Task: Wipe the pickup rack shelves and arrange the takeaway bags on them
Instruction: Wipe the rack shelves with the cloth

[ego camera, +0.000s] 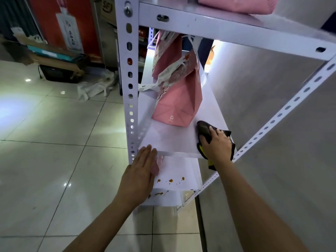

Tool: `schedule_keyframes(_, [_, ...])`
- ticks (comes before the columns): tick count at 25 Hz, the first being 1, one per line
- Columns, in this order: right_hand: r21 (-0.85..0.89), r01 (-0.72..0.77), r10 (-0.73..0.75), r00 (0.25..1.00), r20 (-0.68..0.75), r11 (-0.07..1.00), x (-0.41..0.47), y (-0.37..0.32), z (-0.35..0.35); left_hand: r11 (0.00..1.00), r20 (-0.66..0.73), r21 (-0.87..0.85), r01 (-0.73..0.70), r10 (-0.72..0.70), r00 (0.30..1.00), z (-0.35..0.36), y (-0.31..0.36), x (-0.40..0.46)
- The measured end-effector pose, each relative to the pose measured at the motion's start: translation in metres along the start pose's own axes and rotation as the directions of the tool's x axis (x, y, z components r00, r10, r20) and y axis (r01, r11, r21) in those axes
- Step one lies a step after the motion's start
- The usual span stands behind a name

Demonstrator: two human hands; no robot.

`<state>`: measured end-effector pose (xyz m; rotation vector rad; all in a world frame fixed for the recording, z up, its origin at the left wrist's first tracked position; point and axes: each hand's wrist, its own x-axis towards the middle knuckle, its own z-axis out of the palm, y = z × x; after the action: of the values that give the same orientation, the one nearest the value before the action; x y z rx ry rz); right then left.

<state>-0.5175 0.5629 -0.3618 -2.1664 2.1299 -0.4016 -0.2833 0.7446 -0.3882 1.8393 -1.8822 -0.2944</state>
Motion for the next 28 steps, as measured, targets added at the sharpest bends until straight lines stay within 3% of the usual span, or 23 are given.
schedule_keyframes(7, [0.135, 0.119, -0.084, 0.967, -0.240, 0.984, -0.053, -0.005, 0.027, 0.999, 0.005, -0.038, 0.025, -0.024, 1.000, 0.012, 0.001, -0.002])
schedule_keyframes(13, [0.204, 0.182, -0.111, 0.942, -0.317, 0.962, -0.037, 0.002, 0.025, 1.000, -0.050, -0.006, -0.007, 0.007, 0.999, 0.025, -0.005, -0.003])
schedule_keyframes(17, [0.195, 0.208, -0.115, 0.907, -0.405, 0.958, -0.065, 0.003, 0.038, 0.999, -0.109, 0.031, 0.029, -0.025, 0.994, 0.035, 0.000, -0.003])
schedule_keyframes(22, [0.245, 0.368, -0.193, 0.825, -0.531, 0.897, -0.097, 0.021, 0.056, 0.995, -0.171, 0.092, 0.037, -0.021, 0.985, 0.058, -0.003, -0.014])
schedule_keyframes(25, [0.347, 0.376, -0.199, 0.871, -0.449, 0.859, -0.131, 0.043, 0.095, 0.992, -0.122, 0.062, 0.110, -0.102, 0.987, 0.093, -0.007, -0.042])
schedule_keyframes(28, [0.546, 0.230, -0.169, 0.972, -0.161, 0.806, -0.156, 0.077, 0.150, 0.992, 0.007, 0.043, 0.120, -0.120, 0.993, 0.145, -0.018, -0.072])
